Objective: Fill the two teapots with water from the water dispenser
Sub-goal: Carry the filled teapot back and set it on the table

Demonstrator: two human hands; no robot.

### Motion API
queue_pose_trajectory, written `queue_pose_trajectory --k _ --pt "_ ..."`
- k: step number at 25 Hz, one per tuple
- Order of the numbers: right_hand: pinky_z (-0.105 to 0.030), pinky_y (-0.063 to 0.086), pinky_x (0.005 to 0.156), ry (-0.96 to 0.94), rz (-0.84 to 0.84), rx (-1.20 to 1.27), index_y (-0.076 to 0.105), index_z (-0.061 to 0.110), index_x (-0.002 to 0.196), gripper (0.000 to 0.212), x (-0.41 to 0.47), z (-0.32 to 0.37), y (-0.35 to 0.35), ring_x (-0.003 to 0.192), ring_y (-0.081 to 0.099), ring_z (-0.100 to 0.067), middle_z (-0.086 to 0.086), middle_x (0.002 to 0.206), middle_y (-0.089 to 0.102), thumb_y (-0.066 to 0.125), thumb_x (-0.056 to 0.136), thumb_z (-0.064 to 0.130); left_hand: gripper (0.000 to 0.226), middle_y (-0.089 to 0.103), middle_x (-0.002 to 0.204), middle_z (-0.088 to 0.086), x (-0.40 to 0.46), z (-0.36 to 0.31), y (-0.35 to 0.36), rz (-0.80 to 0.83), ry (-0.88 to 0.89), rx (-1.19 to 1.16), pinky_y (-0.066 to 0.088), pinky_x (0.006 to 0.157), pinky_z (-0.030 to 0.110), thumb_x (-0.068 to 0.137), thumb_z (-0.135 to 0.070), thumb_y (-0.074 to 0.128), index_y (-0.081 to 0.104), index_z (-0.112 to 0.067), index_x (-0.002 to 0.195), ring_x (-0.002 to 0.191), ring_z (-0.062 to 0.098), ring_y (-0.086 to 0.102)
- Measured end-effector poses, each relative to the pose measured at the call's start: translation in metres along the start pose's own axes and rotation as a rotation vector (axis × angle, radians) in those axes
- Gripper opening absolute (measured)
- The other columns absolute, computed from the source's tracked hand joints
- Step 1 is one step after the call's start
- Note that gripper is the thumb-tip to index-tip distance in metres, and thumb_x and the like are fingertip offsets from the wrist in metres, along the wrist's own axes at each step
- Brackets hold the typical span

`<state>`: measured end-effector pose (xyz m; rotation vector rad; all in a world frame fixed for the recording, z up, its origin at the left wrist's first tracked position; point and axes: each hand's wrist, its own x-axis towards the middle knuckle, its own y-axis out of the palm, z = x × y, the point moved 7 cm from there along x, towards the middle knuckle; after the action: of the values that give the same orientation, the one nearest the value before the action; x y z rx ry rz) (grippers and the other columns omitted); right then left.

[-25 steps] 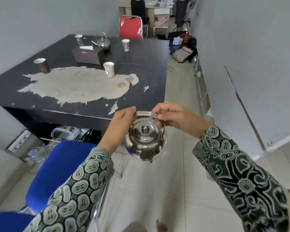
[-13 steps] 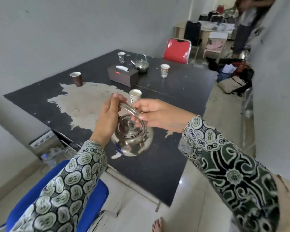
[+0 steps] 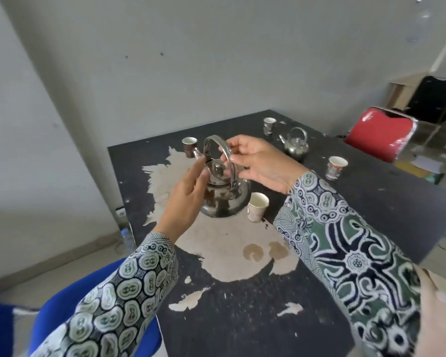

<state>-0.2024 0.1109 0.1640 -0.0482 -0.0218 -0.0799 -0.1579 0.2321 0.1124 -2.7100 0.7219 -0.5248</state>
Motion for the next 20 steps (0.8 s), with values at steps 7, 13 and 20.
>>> queue_pose_trajectory --k 7,13,20 --pt "-0.042 0.048 0.089 0.016 0.194 -0.025 0.051 0.006 0.098 0.019 0.076 0.000 -0.040 0.083 0.056 -0.015 -0.005 0.087 0.057 0.041 0.089 -0.008 0.059 0.017 0.155 -0.003 0.041 0.001 0.037 -0.162 -0.013 0.462 0.010 0.116 0.030 0.091 -0.033 0.050 0.026 -0.020 0.144 0.143 0.010 0.006" --pt "-0.034 0.051 0.081 0.009 0.262 -0.089 0.050 0.006 0.096 0.016 0.121 -0.001 -0.059 0.079 0.057 -0.014 -0.005 0.085 0.057 0.043 0.089 -0.006 0.076 0.004 0.157 0.006 0.079 0.009 0.068 -0.274 -0.089 0.793 0.002 0.117 0.032 0.090 -0.037 0.049 0.007 -0.010 0.147 0.145 0.019 -0.003" --pt "-0.031 0.051 0.075 0.095 0.232 -0.202 0.053 0.007 0.095 0.014 0.164 -0.048 -0.096 0.087 0.058 -0.015 -0.002 0.084 0.057 0.048 0.088 -0.005 0.061 -0.004 0.157 0.009 0.113 0.035 0.107 -0.121 -0.089 0.951 -0.002 0.115 0.030 0.098 -0.018 0.036 -0.001 -0.007 0.145 0.145 0.024 -0.005"
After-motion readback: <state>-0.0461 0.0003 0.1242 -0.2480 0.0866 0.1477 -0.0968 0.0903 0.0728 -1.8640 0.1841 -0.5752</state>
